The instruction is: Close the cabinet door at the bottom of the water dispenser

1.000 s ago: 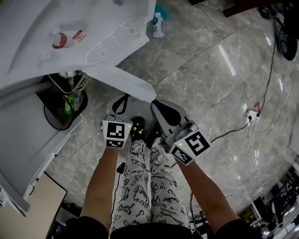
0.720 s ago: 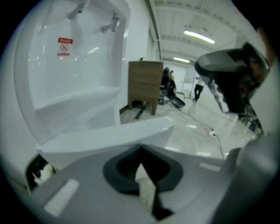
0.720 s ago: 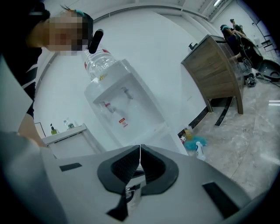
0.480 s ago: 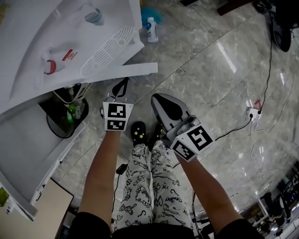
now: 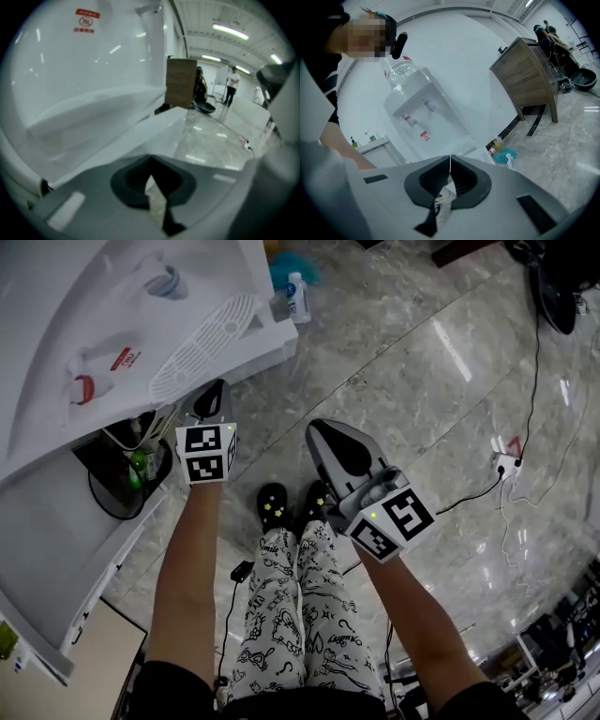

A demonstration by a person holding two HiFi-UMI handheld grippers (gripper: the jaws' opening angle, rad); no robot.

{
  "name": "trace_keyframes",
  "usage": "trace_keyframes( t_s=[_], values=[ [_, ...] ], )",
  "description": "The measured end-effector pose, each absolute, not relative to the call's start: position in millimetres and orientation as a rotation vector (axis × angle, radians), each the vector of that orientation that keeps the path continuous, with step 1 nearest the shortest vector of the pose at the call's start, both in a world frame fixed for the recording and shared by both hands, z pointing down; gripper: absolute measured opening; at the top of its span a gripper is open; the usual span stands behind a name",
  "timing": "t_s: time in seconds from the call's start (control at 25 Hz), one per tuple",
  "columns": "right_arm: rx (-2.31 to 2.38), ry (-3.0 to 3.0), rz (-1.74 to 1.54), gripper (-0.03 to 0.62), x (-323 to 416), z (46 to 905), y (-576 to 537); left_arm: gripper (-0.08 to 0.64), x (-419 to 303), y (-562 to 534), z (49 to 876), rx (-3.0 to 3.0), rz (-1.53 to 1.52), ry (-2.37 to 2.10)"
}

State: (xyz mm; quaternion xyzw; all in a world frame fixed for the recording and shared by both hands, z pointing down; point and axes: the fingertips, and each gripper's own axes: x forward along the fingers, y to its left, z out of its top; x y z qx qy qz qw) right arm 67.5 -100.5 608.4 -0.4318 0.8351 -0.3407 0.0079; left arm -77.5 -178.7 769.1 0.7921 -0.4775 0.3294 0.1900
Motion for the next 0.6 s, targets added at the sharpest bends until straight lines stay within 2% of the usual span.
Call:
trace_keyframes(
  t_s=[0.36,0.6],
  values=[
    [-1.418,2.619,-1.076,0.017,83,616,-94,-0.006,-88,-208,768,2.173,0.908,-1.409],
    [-1.452,2.583,-1.03,0.017,89,598,-104,-0.003,-70,-188,754,2.248,0.895,-1.332]
  ],
)
